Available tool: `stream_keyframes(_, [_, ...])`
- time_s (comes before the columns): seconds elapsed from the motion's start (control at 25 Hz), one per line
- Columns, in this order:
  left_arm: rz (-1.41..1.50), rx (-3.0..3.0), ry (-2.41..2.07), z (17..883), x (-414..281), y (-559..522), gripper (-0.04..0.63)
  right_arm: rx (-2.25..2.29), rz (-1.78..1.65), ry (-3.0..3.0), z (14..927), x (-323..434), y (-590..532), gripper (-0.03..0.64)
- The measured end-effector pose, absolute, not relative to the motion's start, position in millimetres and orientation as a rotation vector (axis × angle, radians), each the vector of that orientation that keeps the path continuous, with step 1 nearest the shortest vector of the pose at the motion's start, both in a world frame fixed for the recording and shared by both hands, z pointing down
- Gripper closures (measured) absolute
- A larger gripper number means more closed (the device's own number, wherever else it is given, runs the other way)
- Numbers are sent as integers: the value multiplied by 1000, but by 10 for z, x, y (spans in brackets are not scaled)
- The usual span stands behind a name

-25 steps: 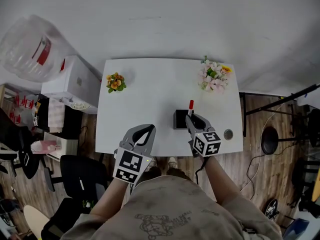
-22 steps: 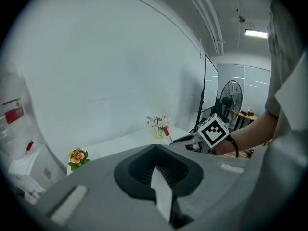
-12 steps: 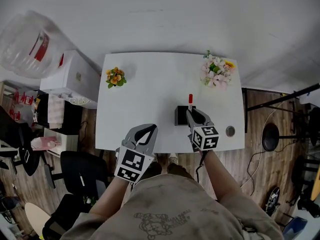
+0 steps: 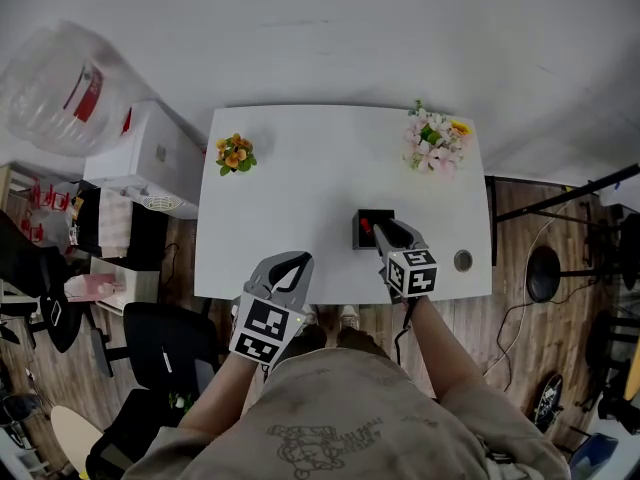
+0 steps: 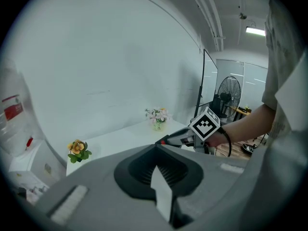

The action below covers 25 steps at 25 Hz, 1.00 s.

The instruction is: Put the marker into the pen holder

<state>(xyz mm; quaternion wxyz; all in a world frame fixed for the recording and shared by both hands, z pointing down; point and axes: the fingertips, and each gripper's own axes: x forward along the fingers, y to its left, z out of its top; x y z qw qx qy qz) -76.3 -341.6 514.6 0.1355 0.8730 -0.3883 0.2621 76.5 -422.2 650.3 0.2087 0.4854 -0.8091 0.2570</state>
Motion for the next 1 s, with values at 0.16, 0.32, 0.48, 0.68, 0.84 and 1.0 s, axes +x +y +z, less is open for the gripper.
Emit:
stream_keyframes(0.16, [760,2533,-1123,5136,-783,-3391,594,1362,707,-2253,6432,781,-4170,480])
stream_keyframes(0.32, [750,2542,-1132,5089,-799,-3383,594,1375,687,-2284,6244,787,-4129,486])
stream_keyframes(0.48, [732,2561,-1153,4991,-816,-3419,594,1367,647,-2345,5923,757,-4099,499])
stream_keyframes(0.68, [702,2597,-1202,4766,-849,-3512,594,1337,552,-2444,5398,683,-4047,536])
stream_keyframes(0.84, [668,2634,-1249,4531,-878,-3589,594,1329,483,-2521,4964,639,-3968,551])
stream_keyframes(1.0, [628,2677,-1295,4265,-903,-3639,594,1334,402,-2591,4528,625,-3864,566])
